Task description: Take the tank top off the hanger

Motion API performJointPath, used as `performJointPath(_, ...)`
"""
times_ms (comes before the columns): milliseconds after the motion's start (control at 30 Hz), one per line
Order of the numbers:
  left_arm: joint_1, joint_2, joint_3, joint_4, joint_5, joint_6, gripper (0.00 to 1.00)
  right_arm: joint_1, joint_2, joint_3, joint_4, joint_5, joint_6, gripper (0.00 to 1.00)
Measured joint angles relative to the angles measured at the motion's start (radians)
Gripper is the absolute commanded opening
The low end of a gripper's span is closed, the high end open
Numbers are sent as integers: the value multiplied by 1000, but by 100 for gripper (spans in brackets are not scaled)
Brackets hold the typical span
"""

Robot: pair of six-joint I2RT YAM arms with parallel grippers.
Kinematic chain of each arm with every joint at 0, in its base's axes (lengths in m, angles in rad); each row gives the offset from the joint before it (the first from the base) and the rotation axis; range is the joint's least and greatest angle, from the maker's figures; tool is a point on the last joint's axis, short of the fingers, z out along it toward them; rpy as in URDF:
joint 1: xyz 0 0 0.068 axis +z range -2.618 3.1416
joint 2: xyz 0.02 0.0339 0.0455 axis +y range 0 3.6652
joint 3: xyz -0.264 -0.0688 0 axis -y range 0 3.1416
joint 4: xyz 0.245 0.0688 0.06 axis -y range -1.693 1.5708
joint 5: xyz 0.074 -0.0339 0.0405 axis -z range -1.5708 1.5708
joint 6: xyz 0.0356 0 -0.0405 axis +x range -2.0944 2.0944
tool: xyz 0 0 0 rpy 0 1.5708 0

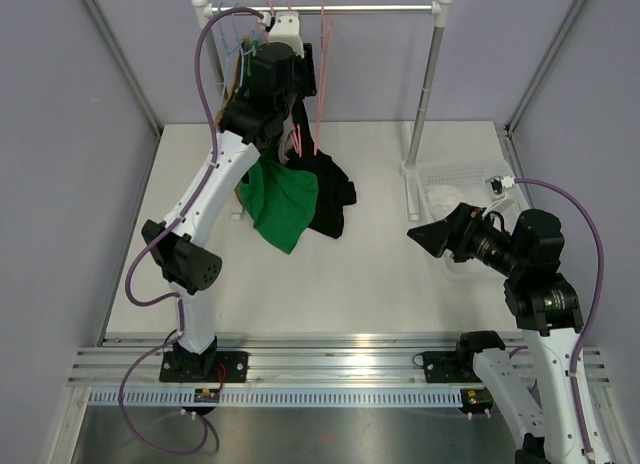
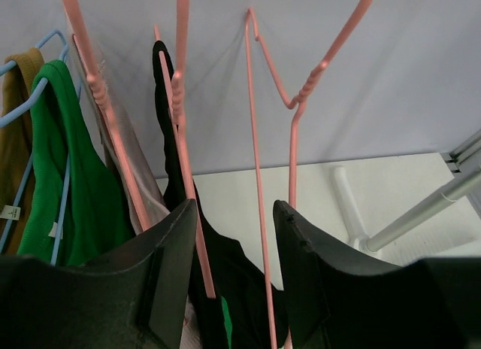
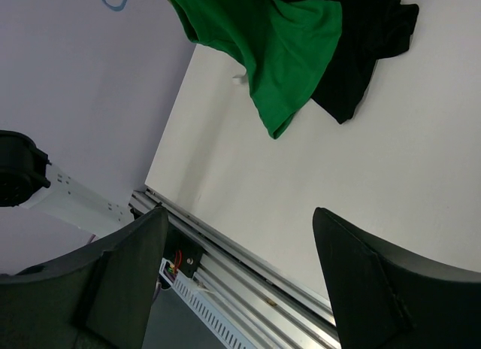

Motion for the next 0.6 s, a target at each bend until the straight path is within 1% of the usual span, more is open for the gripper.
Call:
performJointPath(100, 0, 19, 1, 8, -27, 16, 47, 0, 0, 0, 2, -8, 0, 84)
performJointPath(133, 0, 22, 1, 10, -32, 20, 52, 0, 1, 0, 4, -11, 0, 84)
performJointPath(167, 0, 23, 1, 10, -35, 29, 54, 0, 1, 0, 6, -15, 0, 84)
performJointPath(500, 0, 23, 2, 11, -32, 61, 54, 0, 24, 0, 22, -26, 0, 81)
performJointPath(600, 0, 23, 11, 6, -33, 72, 49, 0, 25, 0, 22, -26, 0, 80)
